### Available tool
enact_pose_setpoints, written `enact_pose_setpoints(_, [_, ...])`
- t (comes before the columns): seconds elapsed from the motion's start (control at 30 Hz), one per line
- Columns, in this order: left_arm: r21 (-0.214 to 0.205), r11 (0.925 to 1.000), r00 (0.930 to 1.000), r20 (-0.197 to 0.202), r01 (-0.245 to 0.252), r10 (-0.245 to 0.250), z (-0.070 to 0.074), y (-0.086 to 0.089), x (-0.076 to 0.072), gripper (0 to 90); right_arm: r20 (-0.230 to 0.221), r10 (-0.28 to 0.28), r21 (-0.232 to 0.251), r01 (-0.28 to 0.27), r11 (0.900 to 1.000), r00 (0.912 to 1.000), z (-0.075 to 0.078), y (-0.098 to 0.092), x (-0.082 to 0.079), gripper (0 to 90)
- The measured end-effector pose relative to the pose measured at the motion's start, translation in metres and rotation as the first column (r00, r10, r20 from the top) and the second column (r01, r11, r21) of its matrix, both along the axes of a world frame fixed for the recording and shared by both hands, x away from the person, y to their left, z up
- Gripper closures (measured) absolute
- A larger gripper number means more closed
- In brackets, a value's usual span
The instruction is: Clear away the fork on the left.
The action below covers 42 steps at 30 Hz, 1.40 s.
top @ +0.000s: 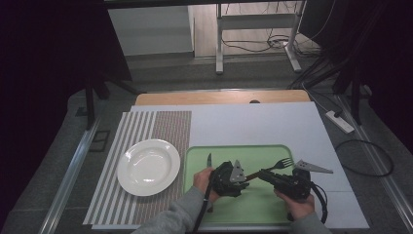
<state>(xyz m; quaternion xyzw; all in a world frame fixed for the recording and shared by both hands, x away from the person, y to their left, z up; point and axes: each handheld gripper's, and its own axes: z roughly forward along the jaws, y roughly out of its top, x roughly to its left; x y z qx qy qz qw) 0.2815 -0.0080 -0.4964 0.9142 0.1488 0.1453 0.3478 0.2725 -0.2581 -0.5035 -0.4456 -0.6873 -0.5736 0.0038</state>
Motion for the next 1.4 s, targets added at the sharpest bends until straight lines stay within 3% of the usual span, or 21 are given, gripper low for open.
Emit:
enact_pose_setpoints(0.2, [-0.064,0.9979,0.9995,-0.030,-0.011,0.009,0.008,0.019,0.001,43.5,-0.022,0.042,0.009,-0.042,0.9991,0.9989,0.006,-0.009,0.000,80.3])
enact_pose_setpoints(0.47, [-0.085,0.9954,0.9984,-0.040,-0.043,0.040,0.018,0.049,0.000,41.4,-0.075,0.092,-0.001,-0.092,0.9957,0.9930,0.018,-0.028,-0.002,80.3])
enact_pose_setpoints(0.63, [-0.113,0.9894,0.9948,-0.054,-0.092,0.086,0.022,0.074,-0.002,40.4,-0.137,0.149,-0.002,-0.151,0.9886,0.9793,0.020,-0.039,-0.002,80.2])
enact_pose_setpoints(0.9, [-0.145,0.9753,0.9857,-0.052,-0.166,0.161,0.027,0.114,-0.010,40.2,-0.212,0.195,-0.026,-0.205,0.9784,0.9576,0.015,-0.045,0.001,80.1])
enact_pose_setpoints(1.13, [-0.139,0.9635,0.9729,-0.069,-0.228,0.221,0.020,0.148,-0.022,40.0,-0.275,0.194,-0.031,-0.211,0.9771,0.9417,0.007,-0.045,0.008,79.7])
enact_pose_setpoints(1.33, [-0.142,0.9512,0.9606,-0.086,-0.274,0.264,0.015,0.168,-0.027,40.0,-0.338,0.138,-0.032,-0.158,0.9869,0.9310,-0.003,-0.042,0.020,76.1])
enact_pose_setpoints(1.4, [-0.136,0.9505,0.9591,-0.088,-0.279,0.269,0.014,0.171,-0.028,40.0,-0.362,0.116,-0.029,-0.135,0.9904,0.9248,-0.008,-0.042,0.024,74.6])
